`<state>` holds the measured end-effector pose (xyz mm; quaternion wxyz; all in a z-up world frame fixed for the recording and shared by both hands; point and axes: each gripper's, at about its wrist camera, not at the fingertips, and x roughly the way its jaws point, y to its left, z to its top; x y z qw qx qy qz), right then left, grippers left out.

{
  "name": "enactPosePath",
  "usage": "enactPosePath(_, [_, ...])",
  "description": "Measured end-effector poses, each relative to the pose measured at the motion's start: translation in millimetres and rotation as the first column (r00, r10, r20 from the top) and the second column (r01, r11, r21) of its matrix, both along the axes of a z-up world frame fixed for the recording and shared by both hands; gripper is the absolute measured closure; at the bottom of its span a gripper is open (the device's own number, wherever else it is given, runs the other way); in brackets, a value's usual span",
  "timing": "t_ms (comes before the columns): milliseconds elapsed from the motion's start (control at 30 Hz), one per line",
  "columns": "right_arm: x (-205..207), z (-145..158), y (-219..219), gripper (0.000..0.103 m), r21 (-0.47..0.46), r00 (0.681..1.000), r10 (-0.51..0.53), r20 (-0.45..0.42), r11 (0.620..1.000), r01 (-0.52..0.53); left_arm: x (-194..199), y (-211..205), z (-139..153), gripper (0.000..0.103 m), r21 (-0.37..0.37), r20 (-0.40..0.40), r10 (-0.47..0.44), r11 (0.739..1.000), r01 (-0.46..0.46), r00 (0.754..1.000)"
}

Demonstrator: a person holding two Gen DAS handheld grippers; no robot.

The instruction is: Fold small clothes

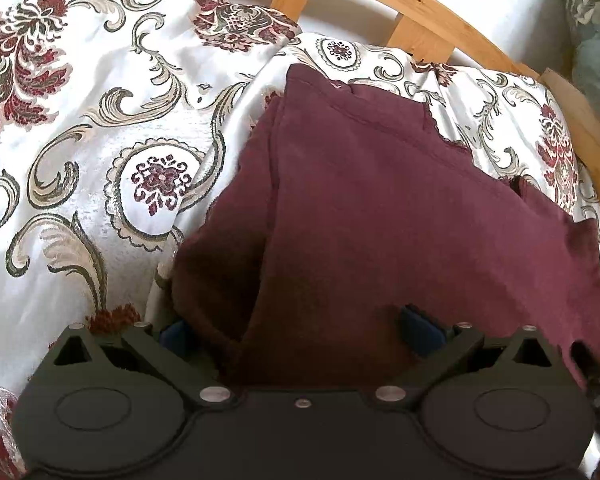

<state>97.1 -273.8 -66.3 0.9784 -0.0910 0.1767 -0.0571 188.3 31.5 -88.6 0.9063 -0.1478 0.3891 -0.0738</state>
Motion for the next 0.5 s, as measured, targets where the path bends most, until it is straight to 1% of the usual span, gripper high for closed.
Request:
enactPosePath(33, [0.8, 2.5, -3.5, 0.010, 0.026, 1.000, 0.000, -0.001, 1.000, 0.000, 0.0, -1.1, -0.1, 0.001, 0.006, 0.000, 0.001, 1.000, -0.001, 1.000])
enactPosePath(100, [4.2, 5.2, -8.8, 0.018, 0.031, 1.000, -0.004, -0.001, 1.000, 0.004, 0.3, -1.9, 0.1, 0.001, 0.008, -0.004, 0.006, 1.000, -0.006, 1.000])
enactPosePath(167, [8.3, 5.3, -13.7, 0.036, 0.028, 1.000, -0.021, -0.010, 0.999, 0.021, 0.9, -1.1, 0.2, 0.001, 0.001, -0.009, 0.012, 1.000, -0.012, 1.000])
enactPosePath(233, [11.3, 4.5, -19.2, 0.048, 0.042, 0.998, -0.048, -0.028, 0.998, 0.049, 0.9, -0.6, 0.3, 0.001, -0.002, -0.010, 0.013, 1.000, -0.013, 1.000])
enactPosePath(267, [11.9, 3.8, -21.5, 0.051, 0.048, 0.998, -0.059, -0.034, 0.997, 0.061, 0.8, -0.7, 0.3, 0.001, 0.000, -0.010, 0.012, 1.000, -0.012, 1.000])
enactPosePath(300, [12.6, 3.4, -23.7, 0.052, 0.051, 0.997, -0.069, -0.041, 0.996, 0.071, 0.8, -0.1, 0.4, 0.001, 0.001, -0.009, 0.009, 1.000, -0.009, 1.000])
enactPosePath(400, [13.0, 1.8, -22.9, 0.058, 0.032, 0.995, -0.087, -0.043, 0.996, 0.088, -0.3, -0.1, 0.3, 0.001, 0.006, -0.006, 0.004, 1.000, -0.004, 1.000])
enactPosePath(433, [13.5, 1.4, -21.8, 0.064, 0.022, 0.995, -0.092, -0.043, 0.995, 0.093, -0.6, -0.3, 0.3, 0.001, 0.006, -0.005, 0.003, 1.000, -0.003, 1.000])
enactPosePath(467, [13.9, 1.3, -21.1, 0.074, 0.012, 0.994, -0.098, -0.043, 0.995, 0.098, -0.9, -0.7, 0.2, 0.001, 0.007, -0.005, 0.003, 1.000, -0.003, 1.000])
enactPosePath(500, [14.1, 1.2, -20.7, 0.081, 0.007, 0.994, -0.104, -0.044, 0.995, 0.104, -0.8, -0.7, 0.2, 0.001, 0.007, -0.005, 0.004, 1.000, -0.004, 1.000])
